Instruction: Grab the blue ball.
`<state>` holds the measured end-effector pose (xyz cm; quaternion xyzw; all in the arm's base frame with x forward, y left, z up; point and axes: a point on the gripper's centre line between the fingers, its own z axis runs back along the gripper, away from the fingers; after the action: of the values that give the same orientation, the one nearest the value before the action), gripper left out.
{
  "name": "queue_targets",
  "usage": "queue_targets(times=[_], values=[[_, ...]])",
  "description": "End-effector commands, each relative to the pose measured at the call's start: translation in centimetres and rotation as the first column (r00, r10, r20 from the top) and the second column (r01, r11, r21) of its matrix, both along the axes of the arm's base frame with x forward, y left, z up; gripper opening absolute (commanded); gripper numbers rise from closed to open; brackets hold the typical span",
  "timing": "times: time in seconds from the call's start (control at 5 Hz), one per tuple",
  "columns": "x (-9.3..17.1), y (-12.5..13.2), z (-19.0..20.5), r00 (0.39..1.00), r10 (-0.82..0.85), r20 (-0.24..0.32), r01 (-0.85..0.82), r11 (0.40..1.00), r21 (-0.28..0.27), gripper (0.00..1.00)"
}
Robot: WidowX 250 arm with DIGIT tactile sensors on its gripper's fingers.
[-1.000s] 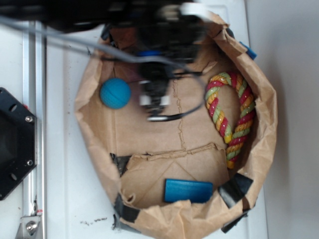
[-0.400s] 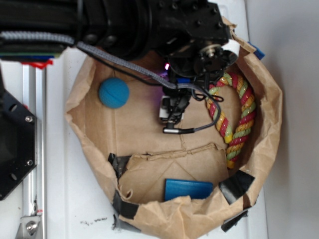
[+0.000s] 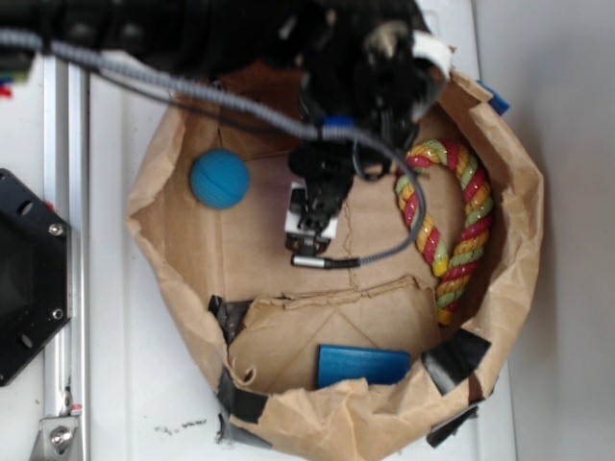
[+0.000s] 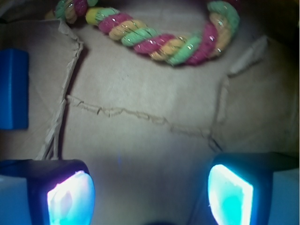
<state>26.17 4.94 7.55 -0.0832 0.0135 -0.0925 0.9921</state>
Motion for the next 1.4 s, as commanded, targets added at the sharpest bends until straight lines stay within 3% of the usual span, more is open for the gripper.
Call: queue_targets(times=[0.0, 0.2, 1.0, 1.2], values=[[-2.2, -0.6, 2.9, 0.996, -0.080, 0.043, 0.081, 0.997, -0.017, 1.00], [-3.8, -1.6, 2.4, 0.990, -0.127, 0.064, 0.124, 0.992, 0.036, 1.00], [-4.6, -1.1, 1.5, 0.990, -0.131, 0.043, 0.128, 0.989, 0.067, 1.00], [-4.2, -0.9, 0.8, 0.993, -0.111, 0.037, 0.107, 0.989, 0.100, 1.00]])
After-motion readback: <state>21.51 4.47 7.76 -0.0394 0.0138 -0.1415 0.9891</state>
